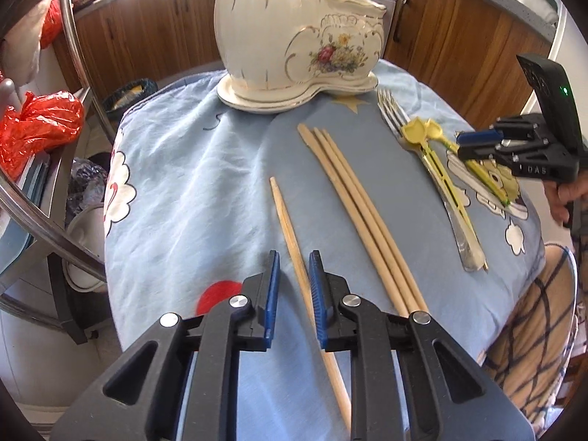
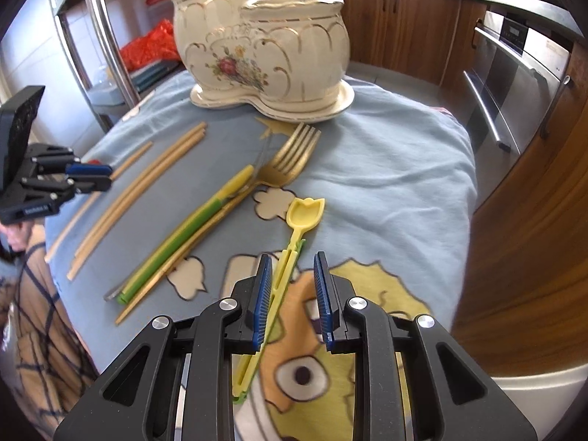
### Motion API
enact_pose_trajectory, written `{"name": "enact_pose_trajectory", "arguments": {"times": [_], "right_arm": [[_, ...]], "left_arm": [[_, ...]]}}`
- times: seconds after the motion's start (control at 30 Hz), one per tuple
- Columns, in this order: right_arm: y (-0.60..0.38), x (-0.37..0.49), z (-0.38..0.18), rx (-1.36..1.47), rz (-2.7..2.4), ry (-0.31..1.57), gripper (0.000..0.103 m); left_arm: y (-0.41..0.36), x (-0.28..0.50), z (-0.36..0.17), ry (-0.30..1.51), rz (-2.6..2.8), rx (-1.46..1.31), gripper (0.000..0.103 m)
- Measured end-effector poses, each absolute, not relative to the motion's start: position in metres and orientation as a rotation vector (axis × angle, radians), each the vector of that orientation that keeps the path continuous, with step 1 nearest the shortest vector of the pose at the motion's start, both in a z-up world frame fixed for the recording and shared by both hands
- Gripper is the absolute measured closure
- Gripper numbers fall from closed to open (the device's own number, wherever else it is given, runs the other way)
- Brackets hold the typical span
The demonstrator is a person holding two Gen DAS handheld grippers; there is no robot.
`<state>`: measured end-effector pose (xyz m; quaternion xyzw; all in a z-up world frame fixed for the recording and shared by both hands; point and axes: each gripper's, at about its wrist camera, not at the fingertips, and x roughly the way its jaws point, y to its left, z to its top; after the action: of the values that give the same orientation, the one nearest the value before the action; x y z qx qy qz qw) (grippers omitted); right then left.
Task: Organize utensils
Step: 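Grasp the yellow plastic spoon with the right gripper while the left grasps a chopstick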
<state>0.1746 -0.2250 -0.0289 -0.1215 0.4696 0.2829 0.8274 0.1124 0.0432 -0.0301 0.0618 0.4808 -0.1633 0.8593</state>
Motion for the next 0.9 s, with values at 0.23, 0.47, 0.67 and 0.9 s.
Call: {"name": "enact_pose_trajectory", "arguments": {"times": [0.23, 0.47, 0.67, 0.9], "right_arm": [[-0.230, 0.190, -0.028, -0.267, 0.628, 1.099, 0.078], [-0.218, 0.201, -0.030, -0.311, 0.636, 1.202, 0.078], [-0.202, 0.203, -0.030, -0.424, 0.618, 1.249, 0.082], [-0.196, 0.198, -0.029, -0.467, 0.618, 1.237, 0.093]], "left_arm": [[0.040, 0.108, -0.023, 1.075, -0.359, 0.223, 0.085], [0.034, 0.111, -0.026, 1.148, -0.377, 0.262, 0.085], [0.029, 0.122, -0.026, 1.222, -0.389, 0.285, 0.085], [0.027, 0.129, -0.025, 1.261, -0.397, 0.312, 0.094]]}}
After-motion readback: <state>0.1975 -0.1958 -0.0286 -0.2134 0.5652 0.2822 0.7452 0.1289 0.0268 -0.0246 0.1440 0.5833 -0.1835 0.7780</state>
